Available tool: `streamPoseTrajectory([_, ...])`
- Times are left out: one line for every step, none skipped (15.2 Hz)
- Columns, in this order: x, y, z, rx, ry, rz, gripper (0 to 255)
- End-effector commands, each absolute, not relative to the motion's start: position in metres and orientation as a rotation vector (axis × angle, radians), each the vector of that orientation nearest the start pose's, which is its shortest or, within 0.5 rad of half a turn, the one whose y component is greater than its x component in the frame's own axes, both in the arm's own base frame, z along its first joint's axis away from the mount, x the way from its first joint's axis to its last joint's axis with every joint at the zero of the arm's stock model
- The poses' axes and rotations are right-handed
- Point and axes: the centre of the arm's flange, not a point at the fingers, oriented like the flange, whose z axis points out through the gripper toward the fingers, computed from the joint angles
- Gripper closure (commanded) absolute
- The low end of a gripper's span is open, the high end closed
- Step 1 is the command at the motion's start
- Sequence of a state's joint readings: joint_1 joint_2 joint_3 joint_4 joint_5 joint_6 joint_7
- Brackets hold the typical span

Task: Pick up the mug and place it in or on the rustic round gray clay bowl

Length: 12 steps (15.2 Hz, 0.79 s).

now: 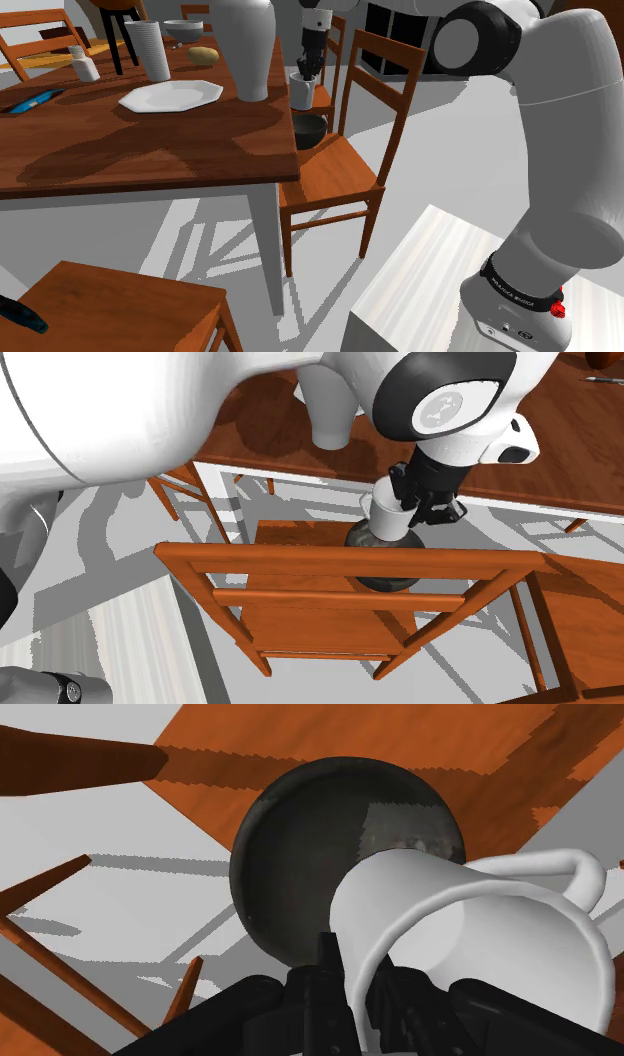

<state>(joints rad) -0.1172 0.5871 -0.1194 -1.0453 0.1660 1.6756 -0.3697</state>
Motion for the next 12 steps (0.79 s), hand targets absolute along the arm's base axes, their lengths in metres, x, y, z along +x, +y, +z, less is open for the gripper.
streamPoseTrajectory([0.714, -0.128, 0.497, -3.050, -0.215, -0.114, 255])
streamPoseTrajectory([0.714, -0.128, 0.492, -3.050, -0.215, -0.114, 255])
streamPoseTrajectory([0.714, -0.128, 0.487, -3.050, -0.215, -0.114, 255])
streamPoseTrajectory([0.714, -0.128, 0.481, -3.050, -0.215, -0.114, 255])
streamPoseTrajectory([0.714, -0.128, 0.476, -3.050, -0.215, -0.114, 255])
streamPoseTrajectory([0.714, -0.128, 0.471, -3.050, -0.215, -0.114, 255])
streamPoseTrajectory([0.714, -0.128, 0.465, -3.050, -0.215, -0.114, 255])
streamPoseTrajectory([0.714, -0.128, 0.460, -3.050, -0.215, -0.114, 255])
streamPoseTrajectory([0.714, -0.128, 0.455, -3.050, -0.215, -0.114, 255])
streamPoseTrajectory([0.714, -0.128, 0.450, -3.050, -0.215, -0.114, 255])
streamPoseTrajectory([0.714, -0.128, 0.450, -3.050, -0.215, -0.114, 255])
streamPoseTrajectory([0.714, -0.128, 0.450, -3.050, -0.215, -0.114, 255])
